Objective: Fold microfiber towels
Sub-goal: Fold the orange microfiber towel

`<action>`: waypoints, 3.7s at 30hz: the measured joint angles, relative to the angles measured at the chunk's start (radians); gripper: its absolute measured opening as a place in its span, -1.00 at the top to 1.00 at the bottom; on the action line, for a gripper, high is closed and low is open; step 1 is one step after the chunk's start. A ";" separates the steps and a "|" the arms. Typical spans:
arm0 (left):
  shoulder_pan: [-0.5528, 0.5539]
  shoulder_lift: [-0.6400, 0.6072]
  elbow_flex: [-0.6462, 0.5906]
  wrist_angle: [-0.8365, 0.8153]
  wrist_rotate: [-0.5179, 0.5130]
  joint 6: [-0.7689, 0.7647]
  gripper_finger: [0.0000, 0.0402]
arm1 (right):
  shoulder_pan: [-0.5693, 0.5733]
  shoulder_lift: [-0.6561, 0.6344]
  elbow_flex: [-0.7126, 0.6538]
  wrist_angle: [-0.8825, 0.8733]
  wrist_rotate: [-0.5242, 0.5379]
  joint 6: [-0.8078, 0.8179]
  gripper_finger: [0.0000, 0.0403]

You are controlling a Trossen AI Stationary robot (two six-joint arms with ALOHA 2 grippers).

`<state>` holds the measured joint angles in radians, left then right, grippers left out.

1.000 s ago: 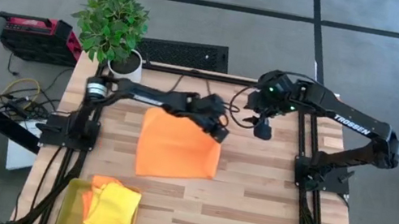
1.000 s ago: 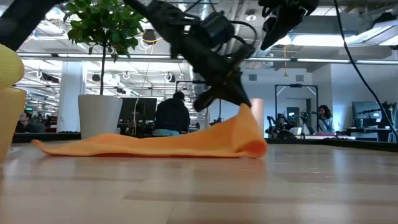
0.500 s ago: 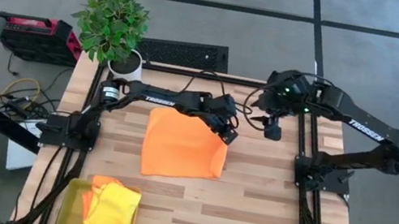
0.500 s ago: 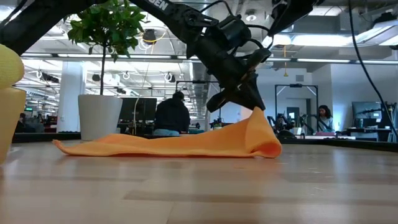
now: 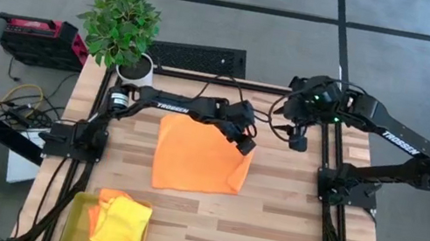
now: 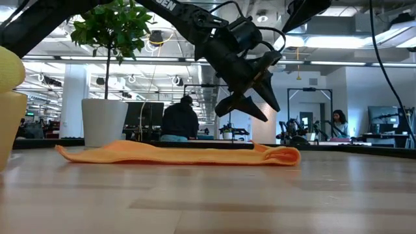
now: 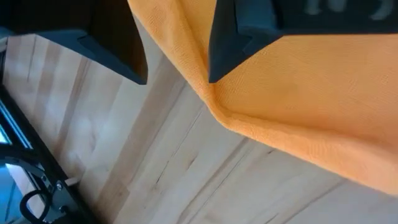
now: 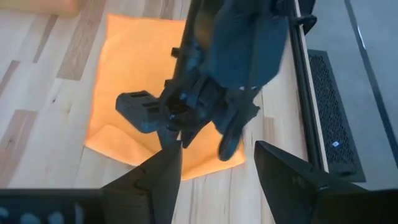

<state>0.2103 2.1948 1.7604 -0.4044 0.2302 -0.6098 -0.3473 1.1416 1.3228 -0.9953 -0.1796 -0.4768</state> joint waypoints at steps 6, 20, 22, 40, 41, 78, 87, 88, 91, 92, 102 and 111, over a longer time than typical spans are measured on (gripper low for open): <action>-0.005 -0.082 0.059 -0.273 -0.068 0.135 0.16 | 0.011 -0.010 0.000 -0.085 -0.003 -0.005 -0.12; -0.202 -0.450 0.064 -0.894 -0.426 -0.062 0.16 | 0.263 0.028 -0.270 0.262 -0.084 0.125 -0.12; -0.241 -0.478 0.064 -0.950 -0.472 -0.111 0.16 | 0.307 0.065 -0.294 0.323 -0.069 0.149 -0.12; -0.479 -0.531 0.064 -1.167 -0.574 -0.267 0.16 | 0.598 0.516 -0.326 0.587 0.285 0.518 -0.12; -0.486 -0.531 0.064 -1.167 -0.581 -0.270 0.16 | 0.604 0.524 -0.326 0.586 0.311 0.542 -0.12; -0.524 -0.530 0.063 -1.167 -0.597 -0.302 0.16 | 0.683 0.563 -0.326 0.312 0.597 1.045 -0.12; -0.524 -0.530 0.043 -1.166 -0.584 -0.301 0.16 | 0.681 0.530 -0.326 0.355 0.540 1.101 0.15; -0.524 -0.531 0.038 -1.167 -0.572 -0.301 0.16 | 0.681 0.530 -0.326 0.358 0.536 1.100 0.22; -0.524 -0.530 0.023 -1.166 -0.546 -0.302 0.16 | 0.681 0.530 -0.325 0.359 0.519 1.100 0.45; -0.524 -0.530 0.021 -1.168 -0.541 -0.302 0.16 | 0.681 0.530 -0.325 0.362 0.518 1.098 0.52; -0.524 -0.530 0.020 -1.167 -0.539 -0.302 0.16 | 0.681 0.560 -0.328 0.546 0.463 1.071 0.81; -0.525 -0.531 0.020 -1.167 -0.530 -0.302 0.16 | 0.627 0.576 -0.325 0.517 0.409 1.055 0.45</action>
<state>-0.3145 1.6642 1.7805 -1.5710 -0.2996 -0.9121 0.2794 1.7176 0.9974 -0.4783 0.2297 0.5778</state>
